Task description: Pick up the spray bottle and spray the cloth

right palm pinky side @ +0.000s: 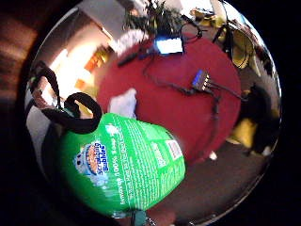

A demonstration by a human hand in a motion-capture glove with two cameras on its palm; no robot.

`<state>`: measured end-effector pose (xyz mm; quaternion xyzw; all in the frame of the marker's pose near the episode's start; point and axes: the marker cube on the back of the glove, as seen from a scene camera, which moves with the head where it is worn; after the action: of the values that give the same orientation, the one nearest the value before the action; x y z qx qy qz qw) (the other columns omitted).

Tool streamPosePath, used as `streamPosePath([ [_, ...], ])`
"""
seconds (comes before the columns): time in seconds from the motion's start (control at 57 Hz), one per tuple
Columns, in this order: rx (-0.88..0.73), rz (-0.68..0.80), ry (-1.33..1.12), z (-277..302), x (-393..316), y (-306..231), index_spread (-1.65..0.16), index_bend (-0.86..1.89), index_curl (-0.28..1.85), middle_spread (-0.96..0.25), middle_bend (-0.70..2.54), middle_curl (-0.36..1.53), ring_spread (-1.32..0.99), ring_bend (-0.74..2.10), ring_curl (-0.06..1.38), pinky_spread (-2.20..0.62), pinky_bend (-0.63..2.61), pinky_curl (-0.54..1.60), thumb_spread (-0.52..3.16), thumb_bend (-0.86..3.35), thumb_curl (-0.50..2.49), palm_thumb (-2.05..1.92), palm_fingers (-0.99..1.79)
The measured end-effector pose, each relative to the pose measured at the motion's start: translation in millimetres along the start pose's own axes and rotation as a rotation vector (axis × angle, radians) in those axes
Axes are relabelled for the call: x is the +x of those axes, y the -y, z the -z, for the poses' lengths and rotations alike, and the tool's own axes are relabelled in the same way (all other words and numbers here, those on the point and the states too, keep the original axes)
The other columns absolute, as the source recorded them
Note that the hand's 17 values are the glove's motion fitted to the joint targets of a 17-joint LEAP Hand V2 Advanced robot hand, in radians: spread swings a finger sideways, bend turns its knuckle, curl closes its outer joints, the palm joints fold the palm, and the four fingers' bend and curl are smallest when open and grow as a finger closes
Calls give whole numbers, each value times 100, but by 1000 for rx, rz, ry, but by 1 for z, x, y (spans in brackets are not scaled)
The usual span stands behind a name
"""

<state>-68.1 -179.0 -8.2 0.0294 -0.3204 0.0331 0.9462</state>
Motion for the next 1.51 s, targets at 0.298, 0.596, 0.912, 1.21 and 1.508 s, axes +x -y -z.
streamPosePath([
  [0.298, -531, -221, -268, -33, -16, 15, -24, 24, 53, -15, 62, 53, -18, 57, 47, -24, 37, 41, 39, -3, 70, 102, 134],
  [0.596, -822, -380, -639, -111, -1, 21, -22, 21, 56, -14, 62, 53, -18, 56, 47, -23, 40, 41, 41, -3, 72, 103, 131],
  [0.912, -1004, -507, -848, -167, 34, 23, -22, 20, 58, -15, 60, 53, -18, 55, 47, -22, 40, 41, 43, -3, 73, 104, 131],
  [1.21, -974, -452, -749, -163, 21, 36, -22, 20, 59, -14, 59, 53, -17, 54, 47, -21, 40, 41, 45, -3, 74, 104, 130],
  [1.508, -719, -200, -382, -104, -52, 64, -22, 19, 59, -14, 59, 53, -17, 54, 47, -20, 39, 41, 46, -3, 74, 105, 130],
])
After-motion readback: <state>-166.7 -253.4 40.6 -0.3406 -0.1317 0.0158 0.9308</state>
